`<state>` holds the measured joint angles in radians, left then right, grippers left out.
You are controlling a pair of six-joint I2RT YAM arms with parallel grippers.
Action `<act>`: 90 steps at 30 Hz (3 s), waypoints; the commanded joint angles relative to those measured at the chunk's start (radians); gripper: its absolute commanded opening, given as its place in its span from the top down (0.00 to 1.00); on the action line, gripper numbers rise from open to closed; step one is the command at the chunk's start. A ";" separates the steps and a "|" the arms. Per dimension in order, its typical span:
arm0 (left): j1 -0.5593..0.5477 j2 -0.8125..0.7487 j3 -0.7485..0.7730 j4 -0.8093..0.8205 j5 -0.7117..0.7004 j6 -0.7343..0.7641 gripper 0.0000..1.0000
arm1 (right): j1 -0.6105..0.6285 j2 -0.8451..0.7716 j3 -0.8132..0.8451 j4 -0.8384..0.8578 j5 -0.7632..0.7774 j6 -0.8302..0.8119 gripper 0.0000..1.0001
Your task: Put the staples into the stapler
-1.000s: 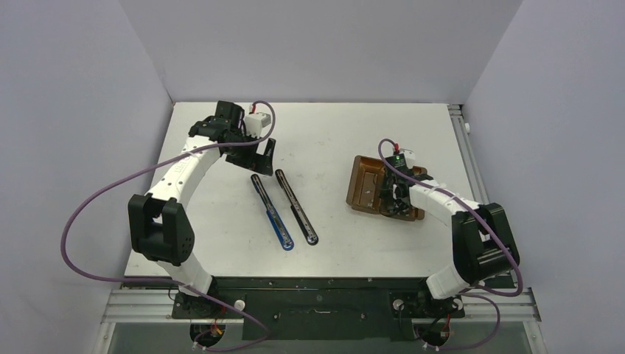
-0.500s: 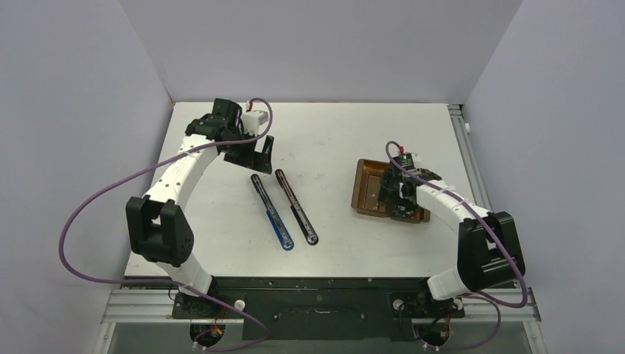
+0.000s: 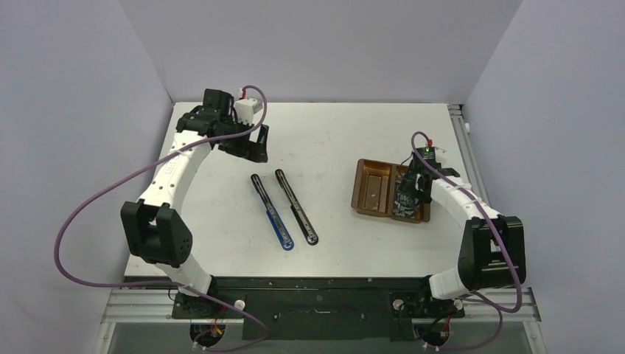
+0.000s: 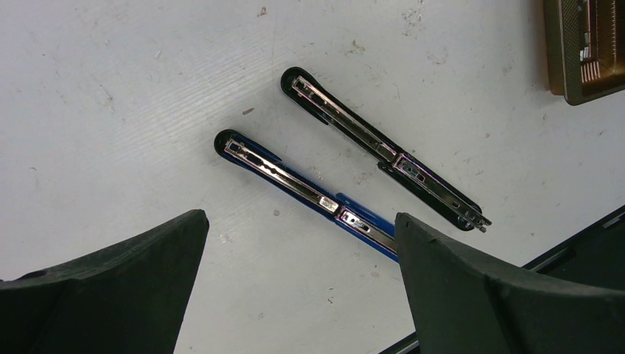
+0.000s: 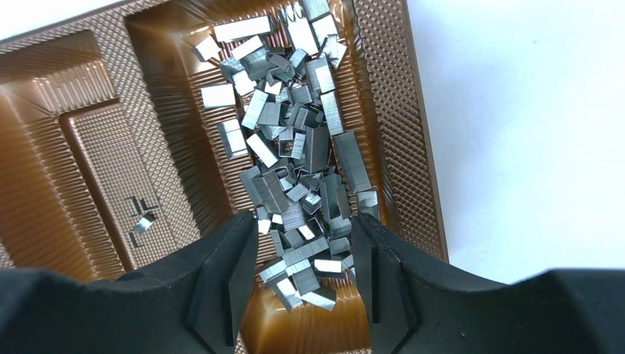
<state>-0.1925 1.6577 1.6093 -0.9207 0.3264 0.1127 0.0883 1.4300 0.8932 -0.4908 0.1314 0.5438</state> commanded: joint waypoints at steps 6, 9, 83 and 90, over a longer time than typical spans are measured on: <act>0.007 -0.005 0.064 0.018 -0.009 0.023 0.04 | 0.000 0.049 0.013 0.052 0.087 0.025 0.44; 0.008 0.014 0.072 0.012 -0.001 0.019 0.04 | 0.000 0.055 0.009 0.063 0.106 0.022 0.40; 0.026 -0.009 0.050 -0.009 0.000 0.007 0.04 | 0.007 -0.015 -0.063 0.085 0.099 0.056 0.91; 0.026 -0.013 0.046 -0.003 0.004 0.004 0.04 | 0.007 0.001 -0.056 0.080 0.126 0.065 0.77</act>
<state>-0.1738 1.6867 1.6390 -0.9344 0.3153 0.1257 0.0921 1.4288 0.8112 -0.4011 0.2287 0.6106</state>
